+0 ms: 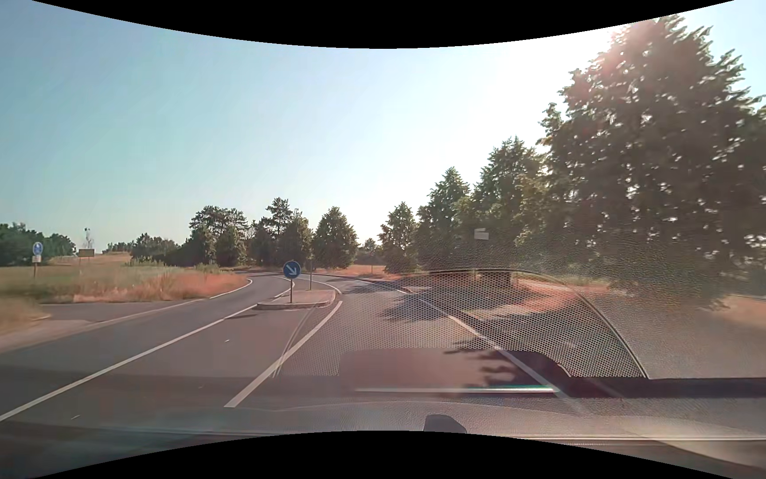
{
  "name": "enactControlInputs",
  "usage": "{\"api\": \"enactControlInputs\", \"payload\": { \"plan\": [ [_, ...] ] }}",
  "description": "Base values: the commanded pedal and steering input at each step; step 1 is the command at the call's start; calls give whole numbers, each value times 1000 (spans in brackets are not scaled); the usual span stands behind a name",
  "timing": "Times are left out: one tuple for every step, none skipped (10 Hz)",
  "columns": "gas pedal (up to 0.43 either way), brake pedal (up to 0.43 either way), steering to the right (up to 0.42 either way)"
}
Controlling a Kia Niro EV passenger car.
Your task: Follow the waypoints while adhering to traffic rules and regulations
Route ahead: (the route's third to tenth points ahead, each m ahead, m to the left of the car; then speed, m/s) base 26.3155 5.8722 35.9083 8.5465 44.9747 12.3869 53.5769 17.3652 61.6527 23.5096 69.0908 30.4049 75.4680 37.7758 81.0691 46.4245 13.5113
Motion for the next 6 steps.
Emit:
{"api": "enactControlInputs", "payload": {
  "plan": [
    [28, 0, -37],
    [28, 0, -40],
    [28, 0, -44],
    [28, 0, -48],
    [28, 0, -51],
    [28, 0, -54]
  ]
}}
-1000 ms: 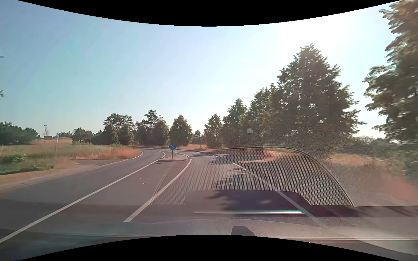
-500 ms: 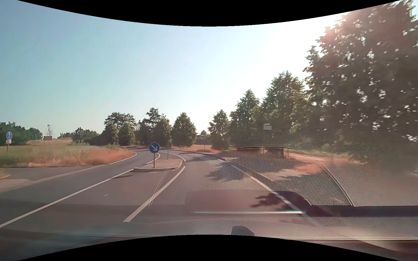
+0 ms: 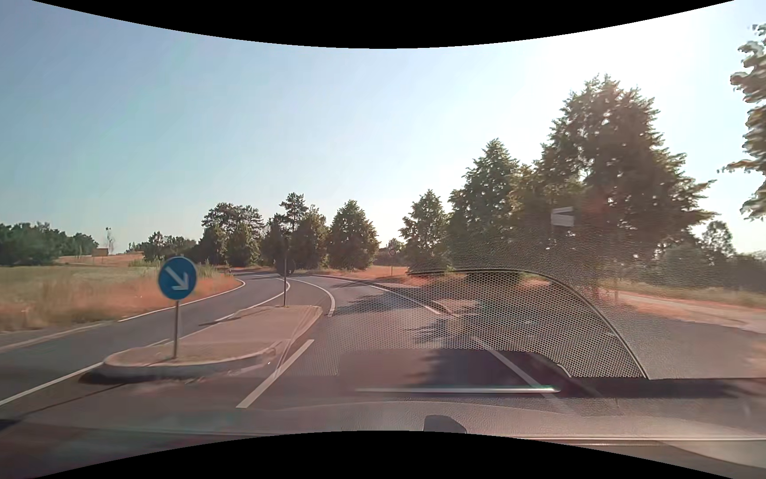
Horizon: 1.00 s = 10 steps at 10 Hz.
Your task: Follow the waypoints while adhering to traffic rules and regulations
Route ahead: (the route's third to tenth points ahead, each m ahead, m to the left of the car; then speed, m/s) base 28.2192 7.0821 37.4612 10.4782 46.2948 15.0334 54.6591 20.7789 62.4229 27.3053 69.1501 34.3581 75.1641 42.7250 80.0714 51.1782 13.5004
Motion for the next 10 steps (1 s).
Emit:
{"api": "enactControlInputs", "payload": {
  "plan": [
    [28, 0, -56],
    [28, 0, -59],
    [28, 0, -61],
    [28, 0, -62],
    [28, 0, -63],
    [28, 0, -62],
    [28, 0, -63],
    [28, 0, -62],
    [28, 0, -63],
    [28, 0, -63]
  ]
}}
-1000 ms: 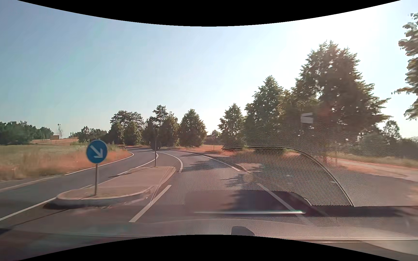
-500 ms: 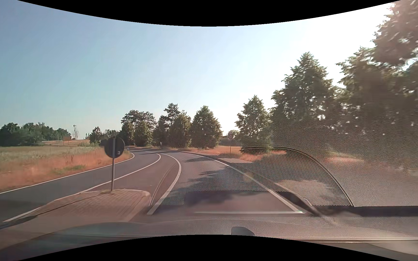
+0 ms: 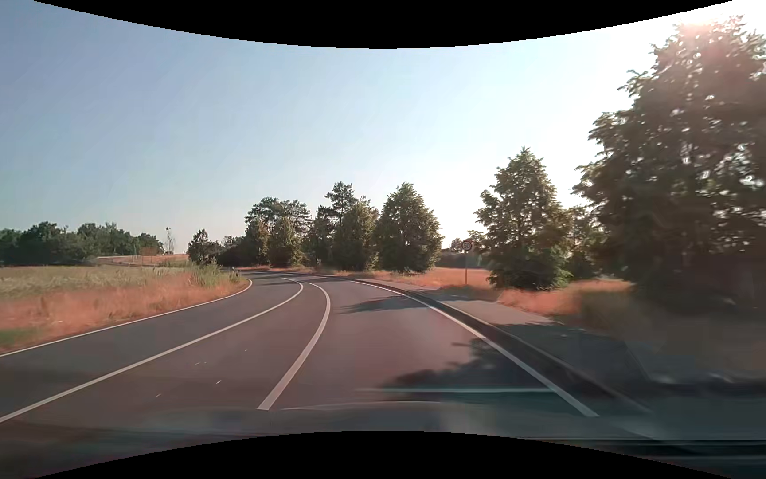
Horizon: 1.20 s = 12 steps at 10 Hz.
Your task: Follow the waypoints while adhering to traffic rules and regulations
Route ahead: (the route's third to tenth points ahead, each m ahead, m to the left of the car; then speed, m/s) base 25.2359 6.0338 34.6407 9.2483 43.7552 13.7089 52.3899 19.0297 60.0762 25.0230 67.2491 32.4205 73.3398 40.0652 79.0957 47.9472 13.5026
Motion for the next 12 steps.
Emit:
{"api": "enactControlInputs", "payload": {
  "plan": [
    [28, 0, -62],
    [28, 0, -62],
    [28, 0, -61],
    [28, 0, -59],
    [28, 0, -57],
    [28, 0, -57],
    [28, 0, -57],
    [28, 0, -57],
    [28, 0, -57],
    [28, 0, -57],
    [28, 0, -56],
    [28, 0, -56]
  ]
}}
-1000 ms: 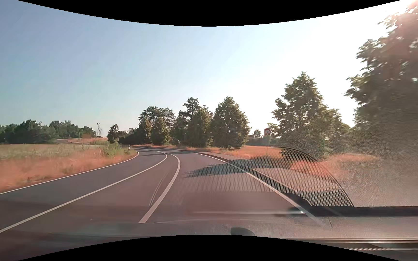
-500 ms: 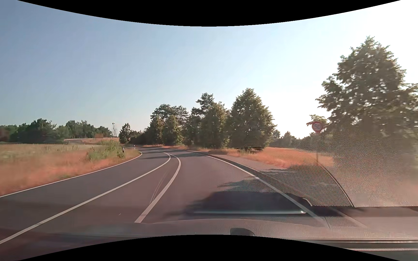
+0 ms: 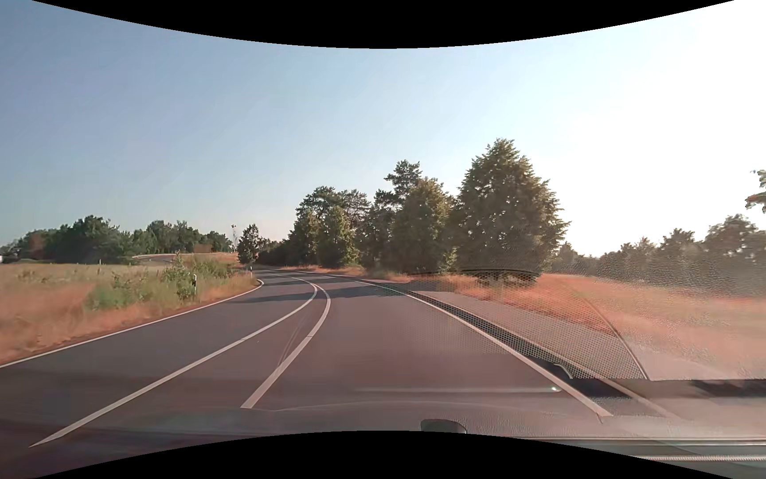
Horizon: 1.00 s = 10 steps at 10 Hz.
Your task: Follow the waypoints while adhering to traffic rules and regulations
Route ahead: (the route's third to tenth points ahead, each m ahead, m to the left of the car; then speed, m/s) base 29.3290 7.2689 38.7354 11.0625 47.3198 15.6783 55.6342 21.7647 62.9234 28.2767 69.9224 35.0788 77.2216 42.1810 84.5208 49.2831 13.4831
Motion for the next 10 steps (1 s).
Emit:
{"api": "enactControlInputs", "payload": {
  "plan": [
    [28, 0, -56],
    [28, 0, -56],
    [28, 0, -56],
    [28, 0, -56],
    [28, 0, -56],
    [28, 0, -55],
    [28, 0, -55],
    [28, 0, -54],
    [28, 0, -54],
    [28, 0, -54]
  ]
}}
